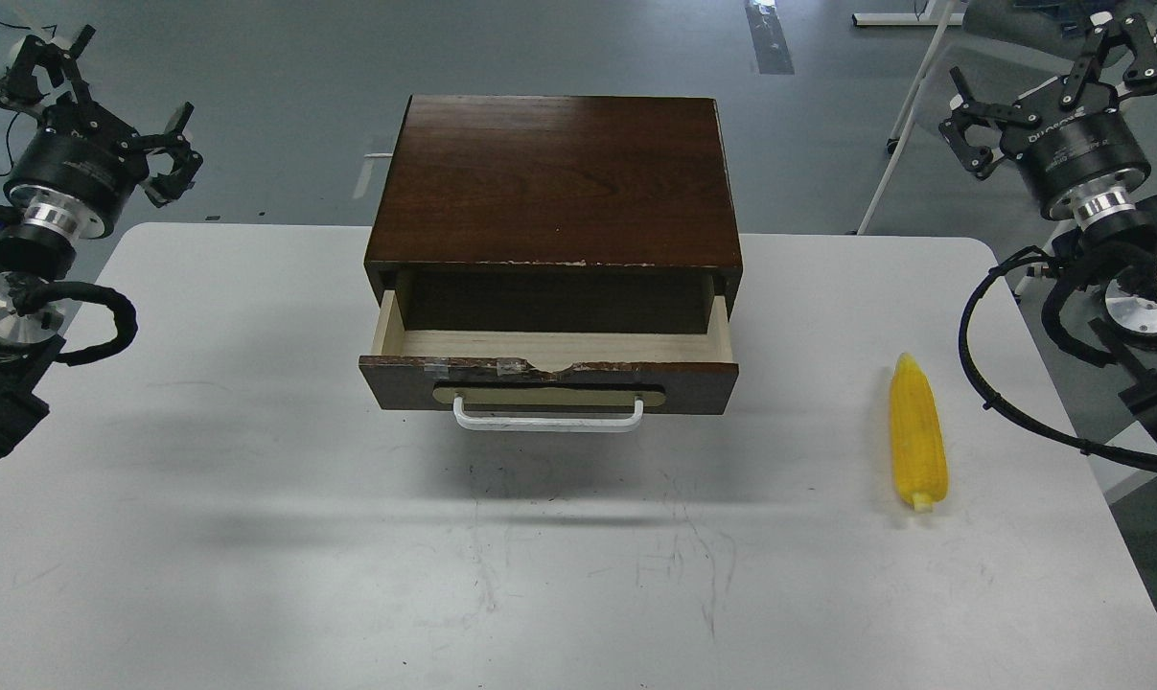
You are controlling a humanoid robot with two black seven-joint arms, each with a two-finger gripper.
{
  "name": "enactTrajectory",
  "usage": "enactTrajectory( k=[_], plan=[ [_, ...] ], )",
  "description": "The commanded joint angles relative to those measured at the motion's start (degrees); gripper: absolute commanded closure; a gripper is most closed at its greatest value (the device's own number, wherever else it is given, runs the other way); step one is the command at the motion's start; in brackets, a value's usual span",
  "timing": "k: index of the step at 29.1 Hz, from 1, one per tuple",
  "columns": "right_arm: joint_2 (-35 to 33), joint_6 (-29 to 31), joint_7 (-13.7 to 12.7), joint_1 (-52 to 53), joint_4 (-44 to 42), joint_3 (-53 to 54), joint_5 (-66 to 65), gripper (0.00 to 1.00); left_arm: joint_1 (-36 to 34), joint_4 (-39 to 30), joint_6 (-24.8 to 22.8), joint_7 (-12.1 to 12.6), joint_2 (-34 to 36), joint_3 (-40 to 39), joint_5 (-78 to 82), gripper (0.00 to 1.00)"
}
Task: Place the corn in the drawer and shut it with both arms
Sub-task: 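Move the right gripper toward the yellow corn cob on the table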
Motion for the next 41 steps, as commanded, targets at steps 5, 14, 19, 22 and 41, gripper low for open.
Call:
enactTrajectory(
  k=[5,14,19,22,41],
  plan=[
    [-0.17,-0.49,0.00,0.02,0.25,0.29,0.00,0.00,0.00,-0.09,0.00,0.12,0.73,0.19,0.17,0.02],
    [-10.80,-4.44,0.00,5.90,7.10,-5.05,-7.80,0.00,0.26,0.27,0.00,-0.06,0.73,0.63,0.26,0.01],
    [-15.55,-10.86,-0.17,13.02,12.02,-14.99,-19.15,0.00,0.18,0.27,0.00,-0.06,0.38,0.37,0.17,0.02],
    [-18.53,-12.79,-0.17,17.06,15.80,-22.54,-24.86,0.00,-0.52,0.18,0.00,0.38,-0.06,0.98,0.52,0.01],
    [-24.43,-13.32,-11.06,38.25,30.30,-70.27,-64.75,0.00,-0.61,3.96,0.00,-0.14,0.73,-1.30,0.00,0.02]
  ],
)
